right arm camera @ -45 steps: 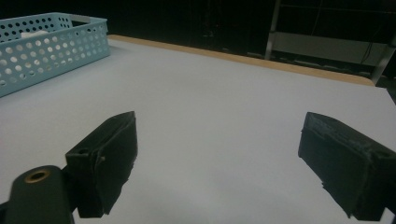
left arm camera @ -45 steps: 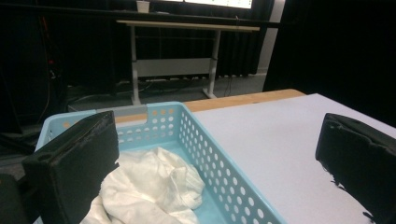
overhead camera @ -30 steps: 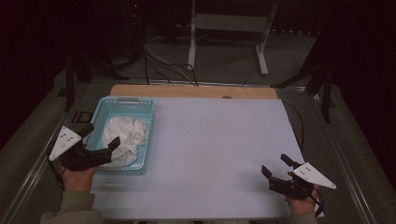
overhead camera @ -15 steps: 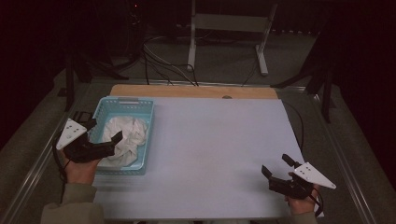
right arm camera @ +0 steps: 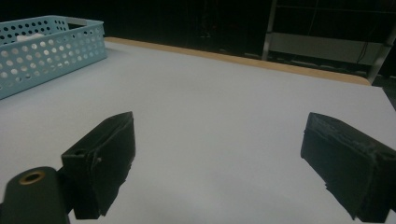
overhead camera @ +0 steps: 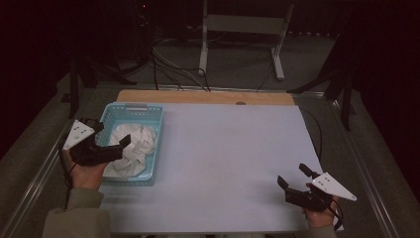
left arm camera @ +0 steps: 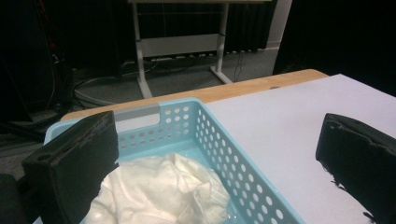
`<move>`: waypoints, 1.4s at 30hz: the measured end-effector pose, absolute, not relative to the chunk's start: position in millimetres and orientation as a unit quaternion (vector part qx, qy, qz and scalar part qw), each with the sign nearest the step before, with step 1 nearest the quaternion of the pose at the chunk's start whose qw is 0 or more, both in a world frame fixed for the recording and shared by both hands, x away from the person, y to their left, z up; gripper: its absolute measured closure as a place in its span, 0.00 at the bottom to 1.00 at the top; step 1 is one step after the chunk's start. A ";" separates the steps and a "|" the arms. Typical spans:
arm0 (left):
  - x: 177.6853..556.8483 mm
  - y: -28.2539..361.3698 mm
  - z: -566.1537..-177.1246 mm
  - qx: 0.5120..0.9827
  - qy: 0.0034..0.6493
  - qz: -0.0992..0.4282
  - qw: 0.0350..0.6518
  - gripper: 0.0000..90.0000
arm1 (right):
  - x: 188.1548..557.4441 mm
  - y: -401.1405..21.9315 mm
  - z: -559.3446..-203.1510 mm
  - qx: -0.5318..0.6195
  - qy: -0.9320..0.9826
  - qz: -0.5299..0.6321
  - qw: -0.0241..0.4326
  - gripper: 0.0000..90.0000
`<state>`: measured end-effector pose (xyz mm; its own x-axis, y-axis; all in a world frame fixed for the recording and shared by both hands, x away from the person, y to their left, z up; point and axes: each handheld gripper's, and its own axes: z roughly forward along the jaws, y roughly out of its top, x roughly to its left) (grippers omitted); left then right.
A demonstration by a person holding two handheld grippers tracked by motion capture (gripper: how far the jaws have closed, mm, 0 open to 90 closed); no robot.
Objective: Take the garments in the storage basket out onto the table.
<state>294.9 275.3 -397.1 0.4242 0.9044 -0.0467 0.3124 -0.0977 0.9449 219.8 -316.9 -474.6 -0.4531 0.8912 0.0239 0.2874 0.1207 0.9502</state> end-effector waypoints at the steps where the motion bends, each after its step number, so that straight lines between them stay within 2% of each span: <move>1: 295.8 275.2 -397.1 0.680 0.448 0.296 0.499 0.00 | 219.8 -316.9 -474.6 0.429 0.686 0.506 0.298 0.11; 42: 343.5 277.2 -424.8 0.705 0.481 0.268 0.446 0.00 | 220.1 -318.6 -474.0 0.428 0.684 0.513 0.295 0.11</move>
